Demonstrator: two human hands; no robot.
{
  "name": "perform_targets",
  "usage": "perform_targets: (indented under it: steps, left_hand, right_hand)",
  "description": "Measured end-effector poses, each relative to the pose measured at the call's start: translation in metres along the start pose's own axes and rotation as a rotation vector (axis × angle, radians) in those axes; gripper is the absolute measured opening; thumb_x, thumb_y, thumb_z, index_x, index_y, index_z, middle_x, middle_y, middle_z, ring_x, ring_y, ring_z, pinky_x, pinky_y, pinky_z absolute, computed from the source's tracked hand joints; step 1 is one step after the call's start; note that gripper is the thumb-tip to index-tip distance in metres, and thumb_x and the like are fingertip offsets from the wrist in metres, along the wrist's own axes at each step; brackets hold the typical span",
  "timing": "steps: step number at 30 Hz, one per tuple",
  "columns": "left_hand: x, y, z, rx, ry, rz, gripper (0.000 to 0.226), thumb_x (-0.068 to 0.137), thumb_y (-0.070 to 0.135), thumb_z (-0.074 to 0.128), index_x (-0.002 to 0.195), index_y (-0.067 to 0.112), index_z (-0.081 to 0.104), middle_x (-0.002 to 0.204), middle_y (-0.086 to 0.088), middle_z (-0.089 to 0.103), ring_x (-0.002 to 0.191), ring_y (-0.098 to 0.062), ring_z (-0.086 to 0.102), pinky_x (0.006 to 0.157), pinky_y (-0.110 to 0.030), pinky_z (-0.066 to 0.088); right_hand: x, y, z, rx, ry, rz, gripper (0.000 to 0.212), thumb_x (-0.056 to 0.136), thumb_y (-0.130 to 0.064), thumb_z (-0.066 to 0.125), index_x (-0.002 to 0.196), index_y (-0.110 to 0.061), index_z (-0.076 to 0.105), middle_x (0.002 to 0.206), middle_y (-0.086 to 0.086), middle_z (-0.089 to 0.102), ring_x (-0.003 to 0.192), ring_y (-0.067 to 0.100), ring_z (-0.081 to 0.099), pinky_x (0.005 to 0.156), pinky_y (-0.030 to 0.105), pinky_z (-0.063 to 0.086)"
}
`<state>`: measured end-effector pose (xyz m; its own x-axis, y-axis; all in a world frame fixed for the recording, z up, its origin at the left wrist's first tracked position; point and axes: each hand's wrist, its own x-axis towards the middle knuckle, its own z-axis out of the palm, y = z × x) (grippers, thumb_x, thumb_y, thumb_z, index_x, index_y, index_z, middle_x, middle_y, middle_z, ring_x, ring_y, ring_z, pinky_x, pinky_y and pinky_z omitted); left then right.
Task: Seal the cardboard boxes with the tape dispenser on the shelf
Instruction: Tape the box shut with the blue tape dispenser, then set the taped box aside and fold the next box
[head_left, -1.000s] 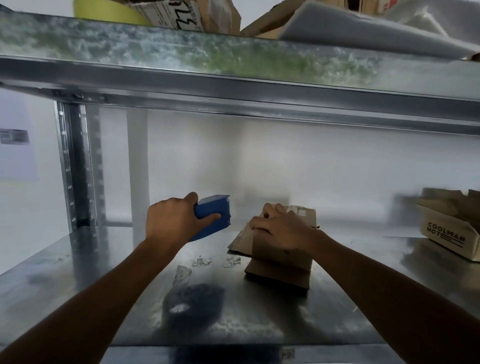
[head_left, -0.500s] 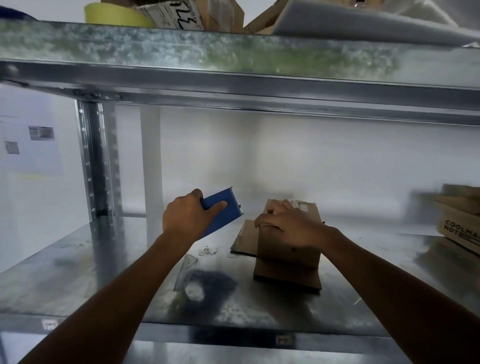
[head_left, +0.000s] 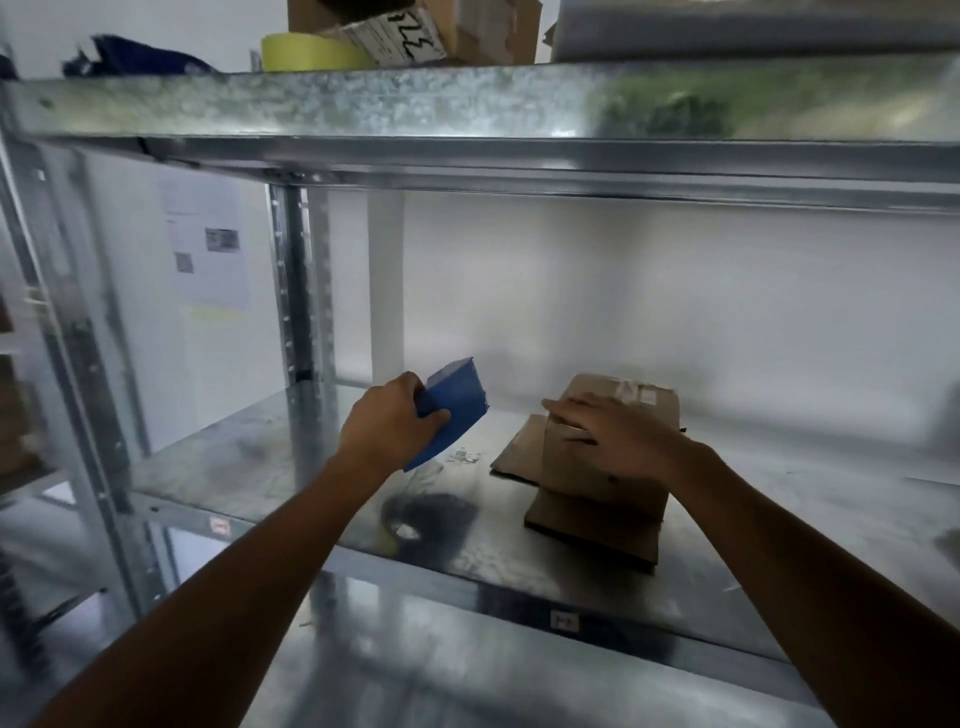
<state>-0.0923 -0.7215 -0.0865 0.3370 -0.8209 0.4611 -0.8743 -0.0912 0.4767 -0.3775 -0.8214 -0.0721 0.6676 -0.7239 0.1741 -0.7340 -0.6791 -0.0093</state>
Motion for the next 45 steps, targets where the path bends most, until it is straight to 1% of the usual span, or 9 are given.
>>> perform_targets:
  steps: [2, 7, 13, 19, 24, 29, 36, 41, 45]
  left_hand:
    - [-0.008, -0.002, -0.004, 0.095, 0.037, 0.002, 0.034, 0.091, 0.046, 0.068, 0.110, 0.018, 0.061, 0.096, -0.004, 0.068, 0.080, -0.021, 0.058, 0.071, -0.031, 0.046]
    - [-0.034, -0.005, -0.001, 0.271, 0.122, 0.011, 0.032, 0.093, 0.049, 0.066, 0.110, 0.022, 0.063, 0.096, -0.003, 0.071, 0.078, -0.019, 0.058, 0.067, -0.031, 0.048]
    - [-0.048, -0.009, 0.008, 0.301, 0.151, 0.001, 0.033, 0.095, 0.048, 0.064, 0.115, 0.021, 0.062, 0.102, -0.004, 0.073, 0.087, -0.024, 0.068, 0.076, -0.038, 0.060]
    - [-0.049, -0.010, 0.021, 0.340, 0.183, -0.002, 0.037, 0.096, 0.048, 0.063, 0.121, 0.020, 0.062, 0.106, -0.005, 0.074, 0.092, -0.025, 0.069, 0.080, -0.036, 0.059]
    - [-0.048, -0.007, 0.025, 0.342, 0.177, -0.023, 0.035, 0.096, 0.047, 0.065, 0.118, 0.020, 0.062, 0.106, -0.006, 0.074, 0.094, -0.025, 0.069, 0.085, -0.038, 0.058]
    - [-0.046, -0.014, 0.024, 0.334, 0.192, -0.056, 0.036, 0.094, 0.047, 0.066, 0.118, 0.020, 0.063, 0.106, -0.004, 0.074, 0.092, -0.024, 0.070, 0.080, -0.036, 0.058]
    - [-0.043, -0.017, 0.027, 0.336, 0.202, -0.064, 0.038, 0.093, 0.049, 0.067, 0.117, 0.020, 0.063, 0.104, -0.005, 0.074, 0.089, -0.024, 0.069, 0.077, -0.034, 0.057]
    - [-0.045, -0.015, 0.033, 0.355, 0.174, -0.045, 0.040, 0.094, 0.049, 0.066, 0.120, 0.019, 0.061, 0.108, -0.006, 0.073, 0.094, -0.025, 0.069, 0.084, -0.037, 0.058]
    - [-0.046, -0.012, 0.033, 0.357, 0.131, -0.056, 0.044, 0.096, 0.049, 0.064, 0.126, 0.018, 0.057, 0.112, -0.007, 0.072, 0.099, -0.025, 0.069, 0.088, -0.037, 0.057]
  right_hand:
    - [0.000, -0.007, 0.000, 0.047, 0.016, -0.035, 0.061, 0.104, -0.033, 0.050, 0.159, -0.041, 0.025, 0.162, -0.005, 0.034, 0.142, 0.024, 0.040, 0.113, 0.044, 0.038]
    - [0.000, -0.025, 0.006, 0.044, 0.041, -0.112, 0.062, 0.103, -0.038, 0.048, 0.159, -0.042, 0.022, 0.164, -0.006, 0.031, 0.145, 0.023, 0.037, 0.113, 0.043, 0.037]
    - [0.001, -0.033, 0.016, 0.008, 0.046, -0.149, 0.063, 0.106, -0.040, 0.038, 0.152, -0.062, 0.002, 0.152, -0.008, 0.038, 0.140, 0.025, 0.038, 0.102, 0.053, 0.045]
    - [0.004, -0.036, 0.019, -0.033, 0.086, -0.133, 0.036, 0.103, -0.040, 0.037, 0.133, -0.058, 0.029, 0.145, -0.007, 0.042, 0.131, 0.028, 0.045, 0.097, 0.055, 0.044]
    - [0.002, -0.040, 0.016, -0.029, 0.028, -0.105, 0.033, 0.100, -0.038, 0.036, 0.128, -0.055, 0.033, 0.142, -0.004, 0.041, 0.126, 0.028, 0.043, 0.097, 0.057, 0.041]
    - [-0.001, -0.044, 0.015, -0.034, 0.062, -0.097, 0.030, 0.100, -0.037, 0.034, 0.126, -0.052, 0.036, 0.137, -0.003, 0.043, 0.122, 0.027, 0.045, 0.096, 0.055, 0.043]
    - [-0.003, -0.044, 0.016, -0.051, 0.081, -0.101, 0.034, 0.101, -0.039, 0.033, 0.132, -0.054, 0.032, 0.145, -0.005, 0.040, 0.129, 0.027, 0.043, 0.099, 0.057, 0.040]
    - [-0.003, -0.042, 0.017, -0.058, 0.098, -0.107, 0.037, 0.102, -0.040, 0.032, 0.136, -0.055, 0.028, 0.147, -0.005, 0.039, 0.130, 0.027, 0.043, 0.091, 0.053, 0.046]
    - [-0.004, -0.041, 0.018, -0.060, 0.101, -0.108, 0.050, 0.103, -0.043, 0.031, 0.149, -0.057, 0.017, 0.149, -0.005, 0.041, 0.137, 0.026, 0.042, 0.099, 0.056, 0.044]
